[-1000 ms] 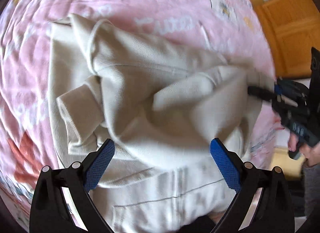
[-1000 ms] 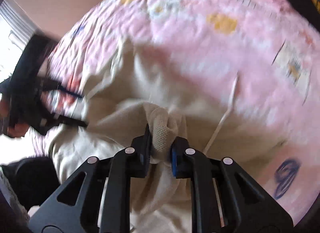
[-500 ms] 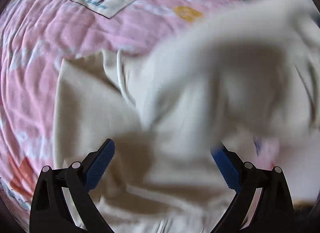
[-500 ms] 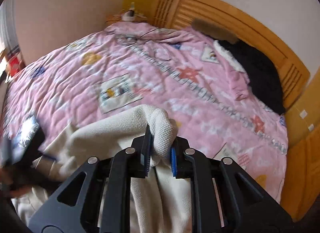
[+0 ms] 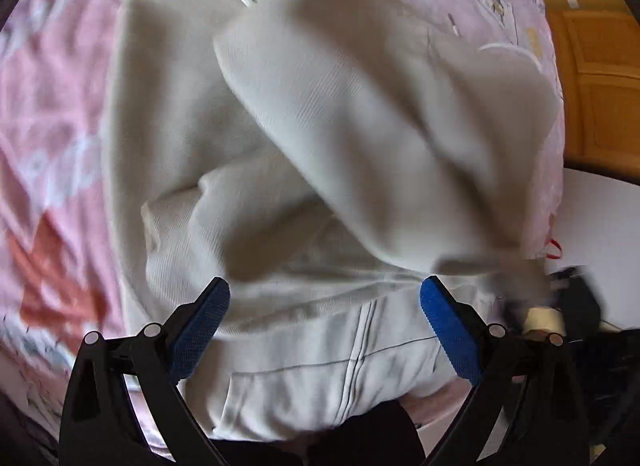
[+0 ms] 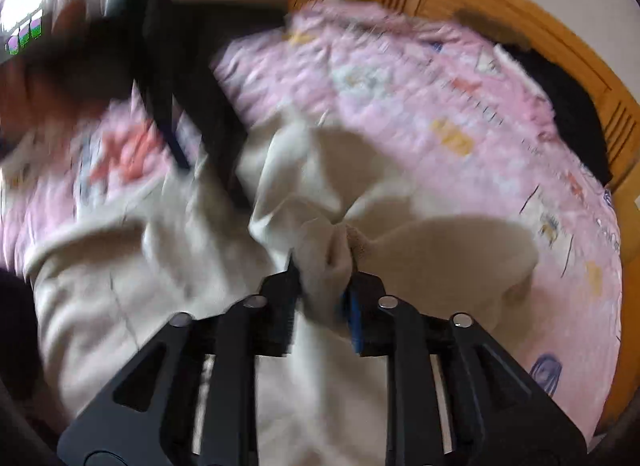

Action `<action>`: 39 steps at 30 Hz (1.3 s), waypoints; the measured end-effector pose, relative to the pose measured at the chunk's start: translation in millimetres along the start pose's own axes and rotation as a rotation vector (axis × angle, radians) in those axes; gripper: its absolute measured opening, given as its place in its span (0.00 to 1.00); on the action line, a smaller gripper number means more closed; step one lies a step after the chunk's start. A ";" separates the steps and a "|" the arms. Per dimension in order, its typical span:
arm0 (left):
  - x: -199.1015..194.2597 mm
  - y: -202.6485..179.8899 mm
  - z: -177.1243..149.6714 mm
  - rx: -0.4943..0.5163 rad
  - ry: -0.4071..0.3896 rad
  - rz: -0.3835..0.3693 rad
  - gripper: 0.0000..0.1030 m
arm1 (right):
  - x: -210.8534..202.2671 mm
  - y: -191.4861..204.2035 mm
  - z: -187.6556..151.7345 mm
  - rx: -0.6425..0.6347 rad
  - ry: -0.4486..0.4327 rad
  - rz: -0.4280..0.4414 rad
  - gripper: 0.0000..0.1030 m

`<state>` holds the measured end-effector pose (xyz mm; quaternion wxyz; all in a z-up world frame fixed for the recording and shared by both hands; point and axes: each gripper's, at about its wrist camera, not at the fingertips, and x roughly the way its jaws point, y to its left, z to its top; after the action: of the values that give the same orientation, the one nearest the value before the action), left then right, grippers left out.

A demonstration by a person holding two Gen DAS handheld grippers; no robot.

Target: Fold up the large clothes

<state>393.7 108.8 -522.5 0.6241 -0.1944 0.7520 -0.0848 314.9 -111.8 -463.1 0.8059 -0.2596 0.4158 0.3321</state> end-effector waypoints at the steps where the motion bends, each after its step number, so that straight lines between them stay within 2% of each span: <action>1: -7.3 -3.6 -3.3 -0.002 -0.032 0.006 0.91 | 8.2 6.6 -8.4 0.006 0.036 0.016 0.55; 2: -12.7 -6.5 -4.3 -0.006 -0.058 0.016 0.91 | 15.8 9.2 -16.5 0.038 0.053 0.018 0.67; 3: -20.3 -10.4 -4.2 -0.007 -0.100 0.034 0.90 | 20.7 9.4 -22.9 0.070 0.065 0.033 0.74; 4: -26.5 -13.7 -3.3 0.004 -0.139 0.056 0.91 | 25.5 6.6 -28.8 0.113 0.091 0.037 0.74; 6: -39.8 -28.1 5.2 0.042 -0.232 0.148 0.90 | 22.8 -2.6 -35.5 0.193 0.121 0.018 0.74; 8: -46.4 -42.6 18.3 0.084 -0.287 0.203 0.91 | 2.5 -16.6 -41.6 0.295 0.100 -0.008 0.74; 9: -46.6 -47.4 25.2 0.100 -0.318 0.231 0.91 | -17.7 -33.3 -43.2 0.387 0.072 -0.028 0.74; 11: -37.7 -53.7 40.4 0.121 -0.322 0.264 0.91 | -42.8 -62.5 -44.1 0.528 0.014 -0.018 0.78; 12: -34.5 -52.9 47.8 0.123 -0.318 0.239 0.91 | -52.0 -84.3 -46.8 0.613 -0.007 -0.024 0.85; 13: -27.1 -54.9 54.5 0.112 -0.287 0.209 0.91 | -51.3 -99.2 -49.5 0.665 0.012 -0.040 0.88; 14: -25.1 -54.5 55.8 0.099 -0.278 0.196 0.91 | -42.3 -116.4 -53.4 0.719 0.065 -0.052 0.88; 15: -20.8 -58.2 55.4 0.087 -0.278 0.182 0.91 | -23.0 -139.2 -65.6 0.826 0.117 0.021 0.88; 16: -16.2 -61.2 52.3 0.080 -0.273 0.185 0.91 | -8.5 -150.9 -77.2 0.930 0.109 0.125 0.88; 17: -9.6 -65.2 50.1 0.064 -0.263 0.178 0.91 | 1.8 -155.7 -83.4 0.997 0.101 0.186 0.88; 18: -1.7 -67.0 48.5 0.056 -0.252 0.168 0.91 | 24.6 -159.1 -94.5 1.104 0.079 0.304 0.88; 19: 9.1 -68.6 44.3 0.051 -0.229 0.157 0.91 | 45.2 -156.2 -98.5 1.134 0.111 0.353 0.86; 20: 19.2 -71.6 42.5 0.045 -0.201 0.147 0.91 | 63.1 -151.3 -98.8 1.147 0.140 0.361 0.81; 22: 41.4 -70.9 35.4 0.032 -0.163 0.172 0.91 | 86.1 -142.3 -94.3 1.158 0.091 0.416 0.62; 23: 49.2 -71.7 35.4 0.026 -0.159 0.183 0.91 | 95.4 -138.7 -87.5 1.141 0.068 0.386 0.55; 25: 57.9 -67.1 30.8 -0.014 -0.185 0.211 0.91 | 101.1 -140.7 -76.6 1.125 0.027 0.362 0.23; 26: 56.5 -62.3 27.9 -0.056 -0.210 0.190 0.91 | 97.6 -143.8 -69.9 1.123 -0.028 0.369 0.17; 27: 52.7 -60.0 25.1 -0.079 -0.237 0.173 0.91 | 92.6 -147.1 -65.1 1.120 -0.080 0.383 0.15; 29: 35.5 -59.1 16.4 -0.107 -0.338 0.154 0.91 | 76.3 -155.6 -50.1 1.085 -0.246 0.465 0.14; 31: 21.9 -58.5 10.5 -0.126 -0.408 0.129 0.93 | 69.5 -160.9 -46.7 1.058 -0.296 0.465 0.14; 33: 23.2 -56.3 13.4 -0.140 -0.387 0.101 0.93 | 70.8 -162.6 -66.1 1.143 -0.326 0.495 0.14; 34: 26.4 -51.9 14.4 -0.161 -0.367 0.065 0.93 | 71.6 -161.5 -81.1 1.185 -0.306 0.472 0.14; 36: 27.9 -44.2 10.9 -0.203 -0.360 0.009 0.92 | 72.7 -157.1 -111.8 1.241 -0.204 0.390 0.14; 39: 27.0 -45.5 2.7 -0.197 -0.395 0.051 0.92 | 75.3 -139.9 -148.8 1.292 -0.052 0.296 0.16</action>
<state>400.9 57.0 -530.6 0.7391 -0.2483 0.6246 0.0445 378.5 -281.2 -583.9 0.7550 0.3441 0.5430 0.1294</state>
